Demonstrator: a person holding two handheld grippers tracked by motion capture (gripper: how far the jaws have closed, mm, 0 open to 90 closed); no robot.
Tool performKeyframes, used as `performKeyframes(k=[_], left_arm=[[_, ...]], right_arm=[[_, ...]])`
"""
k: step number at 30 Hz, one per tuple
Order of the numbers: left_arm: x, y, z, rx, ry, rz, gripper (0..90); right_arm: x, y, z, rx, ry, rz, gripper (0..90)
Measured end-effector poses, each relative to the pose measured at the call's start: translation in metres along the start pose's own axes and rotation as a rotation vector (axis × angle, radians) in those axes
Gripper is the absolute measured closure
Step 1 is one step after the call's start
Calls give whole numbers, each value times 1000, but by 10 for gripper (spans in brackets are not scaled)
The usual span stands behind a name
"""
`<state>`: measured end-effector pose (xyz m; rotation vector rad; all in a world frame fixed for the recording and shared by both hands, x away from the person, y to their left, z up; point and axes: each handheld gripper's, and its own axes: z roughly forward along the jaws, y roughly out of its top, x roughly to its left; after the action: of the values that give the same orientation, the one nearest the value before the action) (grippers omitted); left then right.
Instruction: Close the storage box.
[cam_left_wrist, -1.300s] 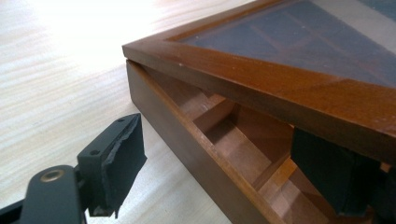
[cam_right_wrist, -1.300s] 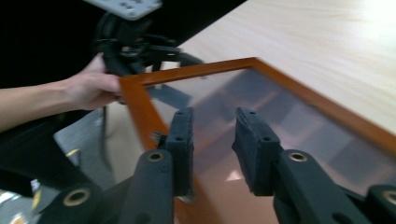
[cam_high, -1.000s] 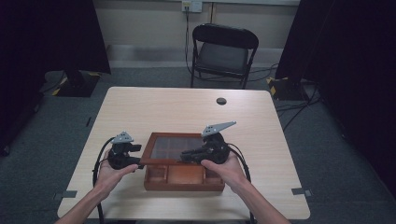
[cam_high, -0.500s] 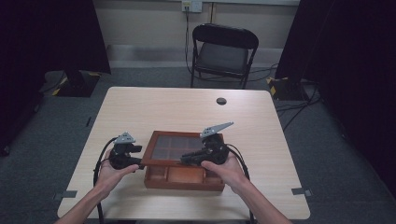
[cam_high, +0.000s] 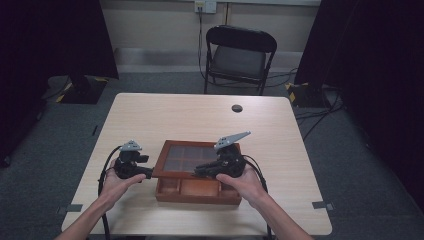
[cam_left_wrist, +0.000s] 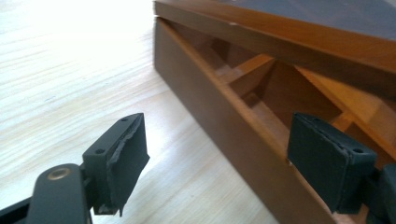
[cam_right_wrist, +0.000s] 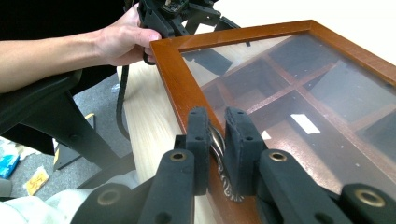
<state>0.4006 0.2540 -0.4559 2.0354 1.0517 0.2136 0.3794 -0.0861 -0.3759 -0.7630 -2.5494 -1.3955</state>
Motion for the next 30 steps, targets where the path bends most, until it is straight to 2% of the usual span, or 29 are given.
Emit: performKeyframes(k=[3,5,13,16,19,24,27,30], left_arm=[[4,-1,-2,5,16,-25,199],[7,-1,-5,-15,-2,-54,198],[15,-1,-16,-47,24,-71,197],[18,-1,-17,-43,39,-77,197],[19,-1,-17,-48,40,-82,198],[18,-1,-15,-39,40,-76,197],[19,-1,-14,-38,20,-78,196],[18,-1,-14,-34,25,-73,195]], right_arm=[[1,-2,-2,-3,-5,-6,807],[3,-4,-3,-2,-17,-10,806],[6,-22,2,43,-17,-15,809],[6,-24,4,53,-19,-13,810],[6,-27,6,54,-18,-14,809],[5,-36,16,95,-20,-22,810],[4,-40,21,118,-16,-16,811],[3,-42,24,131,-16,-16,812]])
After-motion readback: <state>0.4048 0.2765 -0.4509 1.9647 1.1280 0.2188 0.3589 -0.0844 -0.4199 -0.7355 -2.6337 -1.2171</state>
